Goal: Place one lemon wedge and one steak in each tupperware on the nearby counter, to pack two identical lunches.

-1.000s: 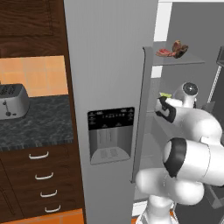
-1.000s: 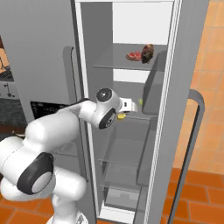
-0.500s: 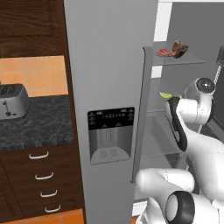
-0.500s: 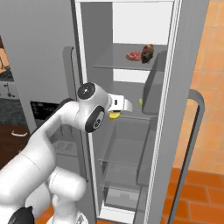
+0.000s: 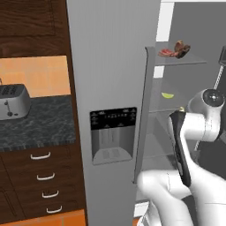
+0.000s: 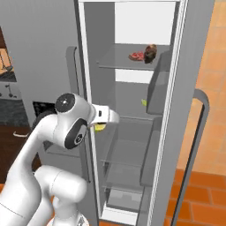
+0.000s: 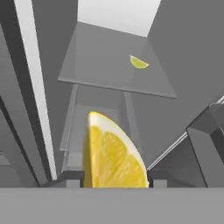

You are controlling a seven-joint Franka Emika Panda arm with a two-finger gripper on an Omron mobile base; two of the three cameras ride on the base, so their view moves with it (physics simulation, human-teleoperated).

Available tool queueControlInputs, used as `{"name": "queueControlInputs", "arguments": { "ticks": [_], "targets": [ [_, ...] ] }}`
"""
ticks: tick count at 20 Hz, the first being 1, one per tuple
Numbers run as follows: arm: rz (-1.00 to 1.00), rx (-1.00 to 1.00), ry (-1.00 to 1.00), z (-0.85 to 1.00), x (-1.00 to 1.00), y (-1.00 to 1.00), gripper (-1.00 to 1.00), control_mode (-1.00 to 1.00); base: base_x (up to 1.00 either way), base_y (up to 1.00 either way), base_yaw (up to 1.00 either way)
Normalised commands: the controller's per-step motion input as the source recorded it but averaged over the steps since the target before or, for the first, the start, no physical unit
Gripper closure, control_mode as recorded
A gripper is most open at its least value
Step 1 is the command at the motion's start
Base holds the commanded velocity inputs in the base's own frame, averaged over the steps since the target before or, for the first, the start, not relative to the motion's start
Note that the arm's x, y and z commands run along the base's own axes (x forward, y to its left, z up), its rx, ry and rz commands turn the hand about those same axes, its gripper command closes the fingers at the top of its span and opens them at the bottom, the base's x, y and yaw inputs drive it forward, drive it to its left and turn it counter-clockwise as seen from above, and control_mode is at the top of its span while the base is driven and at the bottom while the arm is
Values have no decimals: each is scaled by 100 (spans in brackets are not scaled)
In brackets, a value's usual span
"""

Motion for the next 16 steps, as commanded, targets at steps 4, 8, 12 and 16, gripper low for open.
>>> {"name": "queueControlInputs", "arguments": {
  "ticks": [4,8,12,16],
  "targets": [
    [0,0,0,0,0,0,100,100,-100,100,4],
    [0,0,0,0,0,0,100,100,-66,100,3],
    [0,0,0,0,0,0,100,100,-23,100,0],
    [0,0,0,0,0,0,100,100,0,100,0]
  ]
}}
